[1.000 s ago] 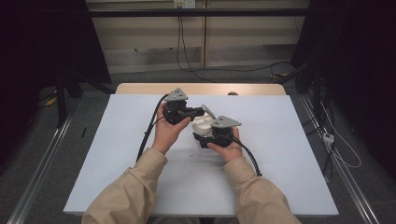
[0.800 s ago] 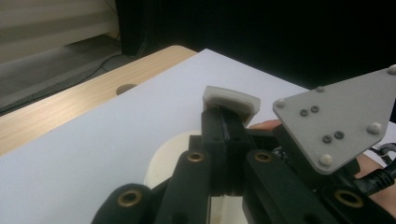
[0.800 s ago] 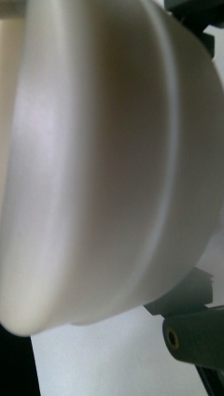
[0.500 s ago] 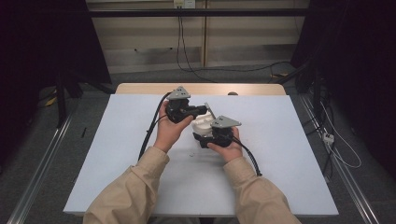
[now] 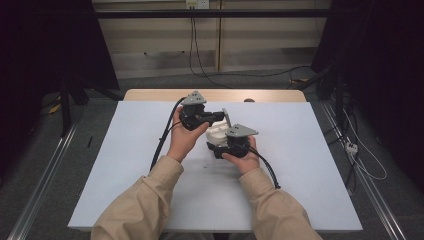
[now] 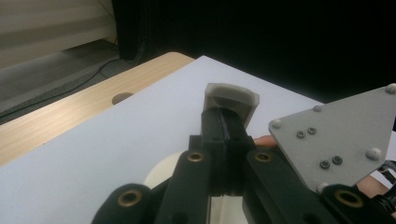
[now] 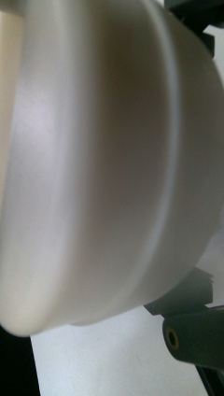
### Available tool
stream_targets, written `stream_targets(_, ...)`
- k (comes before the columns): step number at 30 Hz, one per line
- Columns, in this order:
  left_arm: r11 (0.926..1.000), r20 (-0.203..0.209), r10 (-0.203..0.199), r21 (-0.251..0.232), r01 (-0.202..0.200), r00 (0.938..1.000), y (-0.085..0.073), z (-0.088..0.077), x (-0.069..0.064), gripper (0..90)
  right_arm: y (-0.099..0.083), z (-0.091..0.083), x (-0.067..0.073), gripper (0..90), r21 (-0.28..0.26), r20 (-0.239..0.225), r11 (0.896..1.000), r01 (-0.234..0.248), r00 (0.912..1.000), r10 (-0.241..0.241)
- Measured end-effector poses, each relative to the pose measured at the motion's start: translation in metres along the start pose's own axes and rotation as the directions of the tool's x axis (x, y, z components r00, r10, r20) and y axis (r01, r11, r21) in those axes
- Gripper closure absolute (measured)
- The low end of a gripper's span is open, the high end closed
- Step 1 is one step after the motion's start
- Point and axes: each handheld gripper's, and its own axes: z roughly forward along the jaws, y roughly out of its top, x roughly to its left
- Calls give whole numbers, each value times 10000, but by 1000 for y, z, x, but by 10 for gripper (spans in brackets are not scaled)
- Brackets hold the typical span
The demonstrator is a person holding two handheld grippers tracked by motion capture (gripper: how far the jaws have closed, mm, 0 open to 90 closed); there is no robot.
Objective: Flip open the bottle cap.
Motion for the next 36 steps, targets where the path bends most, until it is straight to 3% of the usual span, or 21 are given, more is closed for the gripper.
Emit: stream_targets(36, 9999, 160, 129, 64, -130, 9998, 9, 14, -1, 900, 0, 0, 0, 181, 8, 0, 10000, -10, 10000, 10)
